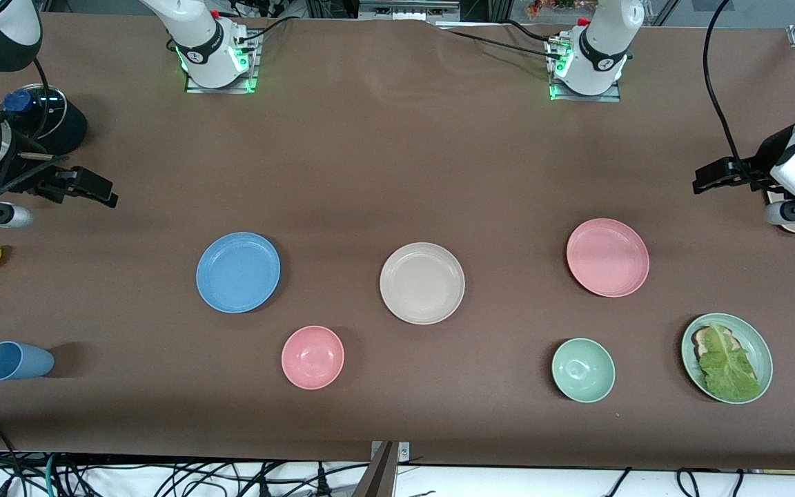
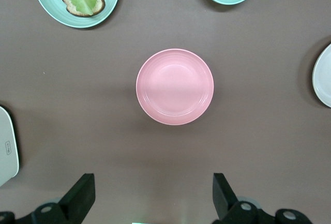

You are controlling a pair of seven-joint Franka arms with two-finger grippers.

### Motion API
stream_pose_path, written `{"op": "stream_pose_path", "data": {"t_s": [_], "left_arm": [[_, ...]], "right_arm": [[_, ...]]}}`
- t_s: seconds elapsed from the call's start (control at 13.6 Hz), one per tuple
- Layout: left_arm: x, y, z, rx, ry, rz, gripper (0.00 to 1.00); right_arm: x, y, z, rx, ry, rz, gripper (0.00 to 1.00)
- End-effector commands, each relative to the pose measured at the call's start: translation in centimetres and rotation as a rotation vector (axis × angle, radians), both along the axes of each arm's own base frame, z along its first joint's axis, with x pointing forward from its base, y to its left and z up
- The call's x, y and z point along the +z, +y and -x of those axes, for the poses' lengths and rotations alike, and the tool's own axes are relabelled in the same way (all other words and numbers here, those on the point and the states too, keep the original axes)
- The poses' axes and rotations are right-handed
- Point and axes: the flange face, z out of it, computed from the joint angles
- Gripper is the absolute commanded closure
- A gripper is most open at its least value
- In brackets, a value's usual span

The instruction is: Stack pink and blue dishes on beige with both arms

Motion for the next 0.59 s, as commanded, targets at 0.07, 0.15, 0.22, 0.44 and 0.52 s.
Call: {"op": "stream_pose_path", "data": {"t_s": [0.07, 0.15, 0.22, 0.44, 0.52], "left_arm": [[0.09, -0.04, 0.21, 0.000, 0.005, 0.019, 0.00], [0.09, -0.04, 0.21, 0.000, 0.005, 0.019, 0.00], [0.09, -0.04, 0.21, 0.000, 0.005, 0.019, 0.00], [0.09, -0.04, 0.21, 0.000, 0.005, 0.019, 0.00], [0.09, -0.04, 0.21, 0.000, 0.005, 0.019, 0.00]], "right_arm": [[0.30, 0.03, 0.47, 0.001, -0.026, -0.005, 0.00], [0.43, 0.03, 0.46, 0.002, -0.028, -0.005, 0.00], [0.51, 0.21, 0.46, 0.000, -0.029, -0.005, 0.00], [0.44, 0.48, -0.12, 0.014, -0.045, -0.013, 0.00], [0.54, 0.48, -0.48, 0.016, -0.050, -0.012, 0.00]]}}
